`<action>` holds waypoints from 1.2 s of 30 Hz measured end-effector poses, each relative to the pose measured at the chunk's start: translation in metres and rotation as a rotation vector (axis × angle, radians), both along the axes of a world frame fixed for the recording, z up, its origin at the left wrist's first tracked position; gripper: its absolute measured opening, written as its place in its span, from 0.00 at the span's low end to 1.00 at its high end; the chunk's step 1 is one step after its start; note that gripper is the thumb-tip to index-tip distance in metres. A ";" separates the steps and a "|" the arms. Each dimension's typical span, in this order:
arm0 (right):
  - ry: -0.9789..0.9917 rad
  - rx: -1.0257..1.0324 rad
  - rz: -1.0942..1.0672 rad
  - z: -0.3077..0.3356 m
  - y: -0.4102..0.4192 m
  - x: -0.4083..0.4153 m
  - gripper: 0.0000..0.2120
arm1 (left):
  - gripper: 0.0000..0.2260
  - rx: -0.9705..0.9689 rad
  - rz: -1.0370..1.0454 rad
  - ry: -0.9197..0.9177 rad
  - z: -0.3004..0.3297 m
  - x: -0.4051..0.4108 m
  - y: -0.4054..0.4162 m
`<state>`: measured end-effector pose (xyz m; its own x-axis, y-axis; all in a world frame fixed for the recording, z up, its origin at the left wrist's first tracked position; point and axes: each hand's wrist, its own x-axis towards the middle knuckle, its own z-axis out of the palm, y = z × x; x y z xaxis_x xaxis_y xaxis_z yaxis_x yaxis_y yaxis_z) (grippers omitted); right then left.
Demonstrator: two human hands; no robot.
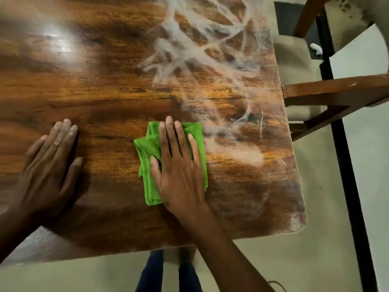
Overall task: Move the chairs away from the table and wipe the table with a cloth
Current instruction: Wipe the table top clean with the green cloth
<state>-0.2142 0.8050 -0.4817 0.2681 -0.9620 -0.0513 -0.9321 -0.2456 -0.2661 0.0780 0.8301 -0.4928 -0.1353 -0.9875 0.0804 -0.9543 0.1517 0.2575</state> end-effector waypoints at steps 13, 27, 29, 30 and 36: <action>0.006 -0.007 0.018 0.002 0.047 -0.023 0.36 | 0.30 0.063 -0.004 0.026 0.013 -0.001 -0.002; -0.013 0.047 -0.033 0.007 0.061 -0.044 0.34 | 0.33 0.013 0.042 -0.198 -0.017 0.000 -0.003; 0.015 0.046 -0.040 0.007 0.086 -0.058 0.34 | 0.33 0.000 0.062 -0.133 -0.016 -0.030 0.004; 0.015 0.043 -0.037 0.007 0.090 -0.061 0.34 | 0.32 -0.014 0.064 -0.081 -0.011 -0.052 0.008; 0.003 -0.020 0.005 -0.002 -0.001 -0.064 0.33 | 0.28 -0.068 0.044 0.103 0.017 -0.197 -0.020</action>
<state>-0.2780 0.8036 -0.4839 0.2732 -0.9614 -0.0333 -0.9317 -0.2558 -0.2580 -0.1194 0.8099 -0.4757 -0.0797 -0.9842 0.1583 -0.9294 0.1307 0.3452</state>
